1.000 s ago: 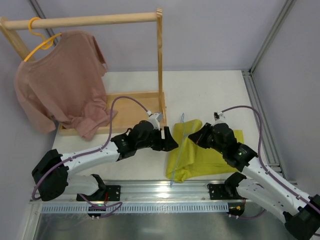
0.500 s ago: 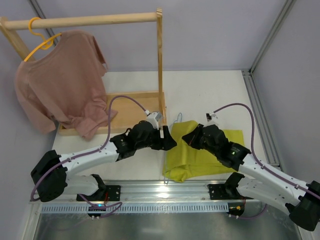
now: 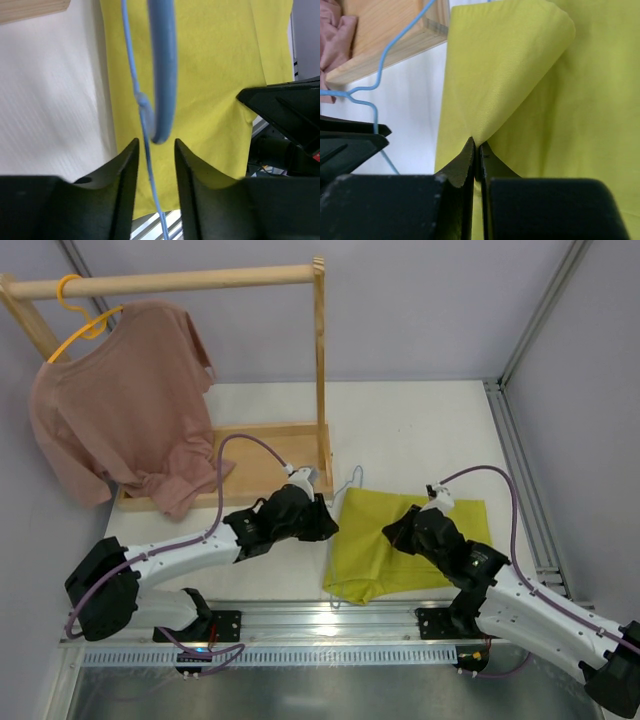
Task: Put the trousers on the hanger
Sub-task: Place trousers on hanger
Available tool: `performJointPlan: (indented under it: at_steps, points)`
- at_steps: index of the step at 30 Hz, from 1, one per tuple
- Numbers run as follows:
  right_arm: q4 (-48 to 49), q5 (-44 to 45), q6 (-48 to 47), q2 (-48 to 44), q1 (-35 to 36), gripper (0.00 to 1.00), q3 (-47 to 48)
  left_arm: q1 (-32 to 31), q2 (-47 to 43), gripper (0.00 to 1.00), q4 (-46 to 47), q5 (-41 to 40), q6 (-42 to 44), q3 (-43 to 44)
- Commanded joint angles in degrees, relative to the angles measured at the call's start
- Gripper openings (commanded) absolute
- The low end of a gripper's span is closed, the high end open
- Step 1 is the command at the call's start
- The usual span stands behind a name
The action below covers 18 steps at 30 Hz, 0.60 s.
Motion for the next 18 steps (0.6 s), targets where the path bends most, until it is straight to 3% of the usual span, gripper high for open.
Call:
performJointPlan:
  at_steps: [1,5,11,18]
  points:
    - [-2.23,4.30,-0.88,-0.84,0.27,0.04,-0.61,-0.12,0.35,0.32,2.39,-1.48,-0.71,-0.23]
    - [-9.79,9.65,-0.45,0.21,0.10,0.04,1.50,-0.12,1.85,0.00,1.33,-0.95,-2.63,0.65]
    - [-14.29,11.53,-5.00,6.70,-3.41,0.04,6.77,-0.65,4.83,0.00,5.63,1.78,-7.12,-1.36]
    - [-21.83,15.11,-9.93,8.65,-8.60,0.04,16.16,-0.65,5.89,0.00,2.14,-2.00,-8.80,-2.25]
